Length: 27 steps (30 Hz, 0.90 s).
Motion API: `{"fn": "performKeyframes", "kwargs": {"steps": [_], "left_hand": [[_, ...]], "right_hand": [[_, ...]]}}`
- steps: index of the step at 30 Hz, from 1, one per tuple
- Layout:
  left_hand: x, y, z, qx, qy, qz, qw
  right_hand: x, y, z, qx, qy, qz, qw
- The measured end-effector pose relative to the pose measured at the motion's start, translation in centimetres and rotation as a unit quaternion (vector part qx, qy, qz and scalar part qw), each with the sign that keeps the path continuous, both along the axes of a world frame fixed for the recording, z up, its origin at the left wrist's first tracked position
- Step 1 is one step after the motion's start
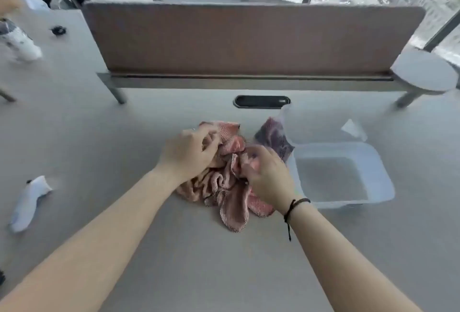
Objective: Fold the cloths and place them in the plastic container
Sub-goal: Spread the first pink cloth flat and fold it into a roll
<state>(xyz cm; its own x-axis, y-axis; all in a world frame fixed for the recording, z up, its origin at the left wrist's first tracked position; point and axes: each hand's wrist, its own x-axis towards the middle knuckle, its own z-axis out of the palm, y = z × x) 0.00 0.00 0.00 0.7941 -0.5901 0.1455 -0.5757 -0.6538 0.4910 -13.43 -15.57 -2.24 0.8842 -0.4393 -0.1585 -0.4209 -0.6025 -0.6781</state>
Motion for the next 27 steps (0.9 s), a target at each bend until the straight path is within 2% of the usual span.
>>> {"fn": "performKeyframes", "kwargs": {"steps": [1, 5, 7, 9, 15, 20, 27], "left_hand": [[-0.4, 0.1, -2.6, -0.004, 0.004, -0.013, 1.000], [-3.4, 0.1, -11.6, 0.002, -0.028, -0.036, 0.999], [-4.8, 0.0, -15.0, 0.000, -0.088, -0.060, 0.994], [-5.3, 0.0, -17.0, -0.017, -0.154, -0.063, 0.986], [-5.6, 0.5, -18.3, -0.038, -0.185, -0.072, 0.979], [-6.5, 1.4, -18.0, -0.124, -0.149, -0.085, 0.977], [-8.6, 2.8, -16.8, -0.216, -0.211, -0.075, 0.950]], "right_hand": [[-0.4, 0.4, -2.7, -0.007, 0.008, 0.012, 1.000], [-2.3, 2.0, -12.4, -0.153, 0.023, 0.074, 0.985], [-2.8, 2.3, -14.4, -0.234, -0.006, 0.077, 0.969], [-2.9, 2.2, -15.2, -0.269, -0.048, 0.068, 0.960], [-2.5, 2.5, -16.2, -0.290, -0.104, 0.065, 0.949], [-4.6, 1.8, -15.3, -0.260, -0.121, 0.109, 0.952], [-6.0, 1.4, -15.0, -0.264, -0.155, 0.108, 0.946]]}}
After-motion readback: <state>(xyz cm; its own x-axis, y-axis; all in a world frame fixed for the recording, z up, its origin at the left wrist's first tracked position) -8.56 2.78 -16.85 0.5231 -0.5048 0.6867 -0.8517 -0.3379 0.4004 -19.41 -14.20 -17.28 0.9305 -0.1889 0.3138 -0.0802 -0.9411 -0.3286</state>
